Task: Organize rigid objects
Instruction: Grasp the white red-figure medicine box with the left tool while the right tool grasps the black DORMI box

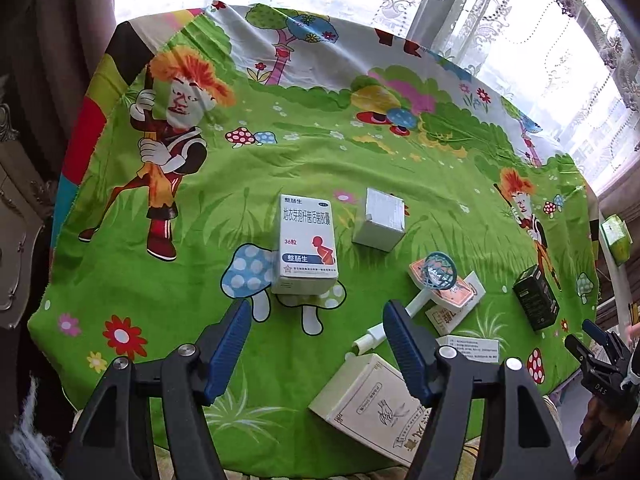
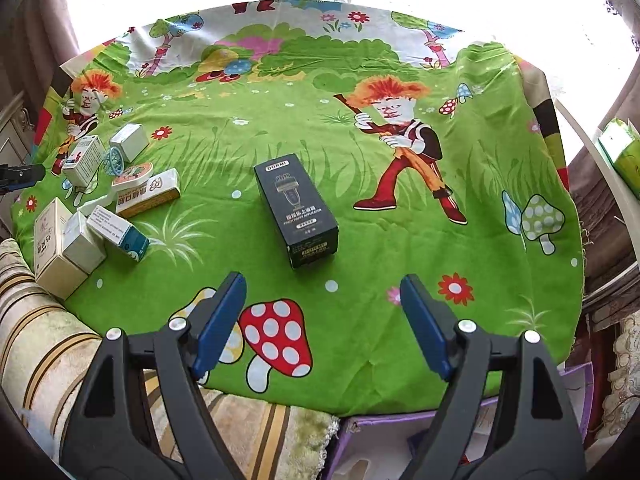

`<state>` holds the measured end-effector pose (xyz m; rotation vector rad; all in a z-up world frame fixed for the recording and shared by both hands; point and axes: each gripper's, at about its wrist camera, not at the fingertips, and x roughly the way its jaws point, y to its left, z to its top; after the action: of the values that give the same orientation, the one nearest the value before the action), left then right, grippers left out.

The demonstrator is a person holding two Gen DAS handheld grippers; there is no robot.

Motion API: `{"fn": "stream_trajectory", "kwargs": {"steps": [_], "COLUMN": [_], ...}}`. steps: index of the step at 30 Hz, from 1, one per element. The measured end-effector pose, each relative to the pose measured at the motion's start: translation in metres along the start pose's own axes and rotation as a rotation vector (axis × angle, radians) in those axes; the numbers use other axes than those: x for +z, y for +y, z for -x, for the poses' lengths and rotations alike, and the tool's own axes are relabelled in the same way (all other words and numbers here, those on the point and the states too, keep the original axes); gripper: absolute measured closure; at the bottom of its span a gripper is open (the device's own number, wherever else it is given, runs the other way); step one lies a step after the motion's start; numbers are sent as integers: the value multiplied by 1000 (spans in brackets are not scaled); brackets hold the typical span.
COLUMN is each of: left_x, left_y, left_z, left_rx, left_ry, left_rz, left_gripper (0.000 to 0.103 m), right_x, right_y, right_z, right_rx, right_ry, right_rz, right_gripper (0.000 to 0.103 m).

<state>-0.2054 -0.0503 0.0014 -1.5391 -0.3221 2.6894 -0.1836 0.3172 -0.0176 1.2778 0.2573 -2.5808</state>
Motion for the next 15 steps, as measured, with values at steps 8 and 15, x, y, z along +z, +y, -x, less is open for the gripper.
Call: {"fn": "stream_trajectory", "kwargs": {"steps": [8,15], "left_x": [20,27], "left_y": [-2,-6], "left_z": [-29,-45], "left_rx": [68,99], "left_ry": [26,47], "left_rz": [-38,-61], "left_gripper": [34,34], "right_x": [28,40], "right_y": [4,8], "right_z": [-29,-54], "right_rx": [-13,-27], "right_ry": [0,21], "right_rz": [23,44], "right_gripper": [18,18]}}
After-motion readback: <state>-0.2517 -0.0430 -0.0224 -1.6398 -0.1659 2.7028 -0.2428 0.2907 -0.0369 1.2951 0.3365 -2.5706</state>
